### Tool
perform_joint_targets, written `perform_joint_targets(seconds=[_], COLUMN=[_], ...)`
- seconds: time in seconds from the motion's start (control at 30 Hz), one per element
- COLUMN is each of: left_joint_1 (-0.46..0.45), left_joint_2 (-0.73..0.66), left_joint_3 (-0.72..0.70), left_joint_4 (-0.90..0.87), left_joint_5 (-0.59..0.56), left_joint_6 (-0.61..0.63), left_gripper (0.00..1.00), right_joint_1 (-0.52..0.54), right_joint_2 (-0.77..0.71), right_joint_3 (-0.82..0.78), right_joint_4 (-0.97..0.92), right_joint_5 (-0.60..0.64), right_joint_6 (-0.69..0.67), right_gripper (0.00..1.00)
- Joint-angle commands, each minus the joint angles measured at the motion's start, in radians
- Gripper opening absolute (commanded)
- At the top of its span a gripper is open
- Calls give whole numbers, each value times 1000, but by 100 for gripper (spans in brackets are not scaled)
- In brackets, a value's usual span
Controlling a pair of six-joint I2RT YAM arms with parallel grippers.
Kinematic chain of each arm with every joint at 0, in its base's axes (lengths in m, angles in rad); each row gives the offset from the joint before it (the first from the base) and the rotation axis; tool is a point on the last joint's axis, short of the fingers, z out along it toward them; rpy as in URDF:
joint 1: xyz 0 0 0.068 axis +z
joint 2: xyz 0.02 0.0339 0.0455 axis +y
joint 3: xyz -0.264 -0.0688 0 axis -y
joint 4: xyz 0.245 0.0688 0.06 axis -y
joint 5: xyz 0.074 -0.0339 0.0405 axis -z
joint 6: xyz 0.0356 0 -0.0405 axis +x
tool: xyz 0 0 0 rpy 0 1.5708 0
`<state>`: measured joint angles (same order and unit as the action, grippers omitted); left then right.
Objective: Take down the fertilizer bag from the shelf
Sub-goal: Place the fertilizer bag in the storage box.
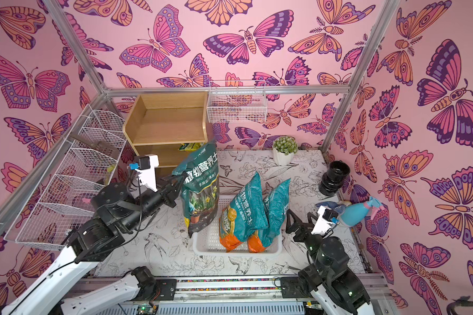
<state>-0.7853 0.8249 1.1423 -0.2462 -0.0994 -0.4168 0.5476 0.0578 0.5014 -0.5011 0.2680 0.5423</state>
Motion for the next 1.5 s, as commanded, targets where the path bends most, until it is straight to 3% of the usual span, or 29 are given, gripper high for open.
perform_joint_targets(seconds=[0.0,0.2,0.4,0.53,0.73,0.93,1.13,1.47], left_joint_1=[-47,-111,-111,-120,-189,-302,-456,-595], left_joint_2=[-30,-42,-8,23,130,160,208,323], left_joint_3=[-69,-318,-395,-479,-435,-499,-757,-938], left_joint_4=[355,566,627,794,894,1089,1422,1570], left_joint_5=[41,-147,-239,-184,-124,-161,-347,-465], left_joint_6=[-45,8,62,55,203,305,309,307], left_gripper=[0,0,0,0,0,0,0,0], right_joint_1=[6,6,6,7,6,6,6,6], right_joint_2=[7,7,6,4,10,8,-3,-10], right_joint_3=[-4,-8,-8,-11,-12,-12,-24,-24], right_joint_4=[2,6,5,6,9,5,8,-2], right_joint_5=[10,2,7,10,8,9,6,17], right_joint_6=[-16,-15,-16,-17,-17,-18,-16,-17], right_gripper=[99,99,99,99,99,99,99,99])
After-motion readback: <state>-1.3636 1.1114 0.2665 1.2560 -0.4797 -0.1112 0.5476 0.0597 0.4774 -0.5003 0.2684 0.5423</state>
